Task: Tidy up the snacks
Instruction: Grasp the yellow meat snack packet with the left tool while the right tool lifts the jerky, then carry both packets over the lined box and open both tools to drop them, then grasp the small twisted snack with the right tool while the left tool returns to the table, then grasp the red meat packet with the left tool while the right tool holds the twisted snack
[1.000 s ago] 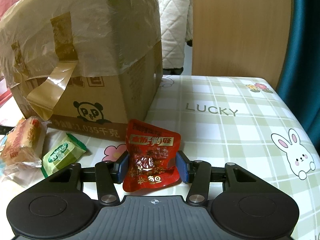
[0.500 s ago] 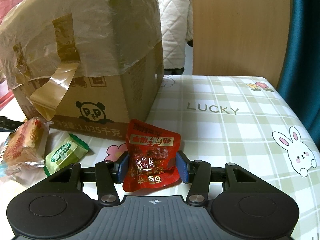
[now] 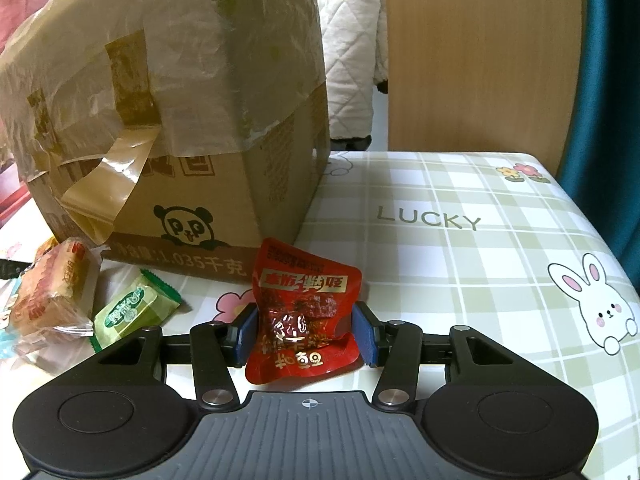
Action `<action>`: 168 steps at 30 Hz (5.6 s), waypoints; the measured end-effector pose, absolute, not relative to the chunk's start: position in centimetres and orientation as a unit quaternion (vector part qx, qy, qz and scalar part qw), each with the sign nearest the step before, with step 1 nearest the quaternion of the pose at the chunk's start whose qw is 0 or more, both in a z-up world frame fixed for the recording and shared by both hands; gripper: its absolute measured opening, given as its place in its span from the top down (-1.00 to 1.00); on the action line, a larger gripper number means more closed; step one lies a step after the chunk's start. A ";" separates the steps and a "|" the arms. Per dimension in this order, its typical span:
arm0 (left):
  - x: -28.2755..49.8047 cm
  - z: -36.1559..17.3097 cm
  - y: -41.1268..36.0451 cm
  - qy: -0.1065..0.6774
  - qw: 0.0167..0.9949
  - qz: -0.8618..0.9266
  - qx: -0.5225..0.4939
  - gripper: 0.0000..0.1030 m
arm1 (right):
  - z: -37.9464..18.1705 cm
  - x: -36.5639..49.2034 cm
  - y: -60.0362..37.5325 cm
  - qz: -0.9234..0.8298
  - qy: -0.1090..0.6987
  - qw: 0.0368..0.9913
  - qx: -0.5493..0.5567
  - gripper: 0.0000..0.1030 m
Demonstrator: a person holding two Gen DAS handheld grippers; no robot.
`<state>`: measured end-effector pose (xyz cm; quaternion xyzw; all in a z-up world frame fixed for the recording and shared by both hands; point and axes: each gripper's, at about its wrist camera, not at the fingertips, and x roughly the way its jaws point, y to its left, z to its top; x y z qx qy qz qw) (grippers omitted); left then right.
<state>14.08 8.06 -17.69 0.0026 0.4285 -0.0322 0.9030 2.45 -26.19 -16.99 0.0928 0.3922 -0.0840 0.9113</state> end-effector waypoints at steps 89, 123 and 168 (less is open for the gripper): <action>16.1 0.5 0.8 0.236 0.965 -0.113 -0.018 -0.11 | 1.1 10.0 -22.5 -0.035 0.253 0.967 0.017 -0.23; 4.2 -7.6 4.8 0.315 0.945 -0.045 -0.080 -0.11 | -8.7 -3.7 -22.9 -0.047 0.346 0.935 0.068 -0.19; 8.1 -15.4 0.8 0.409 0.899 -0.119 -0.103 -0.11 | -16.1 -3.2 -22.0 -0.066 0.390 0.913 0.101 0.67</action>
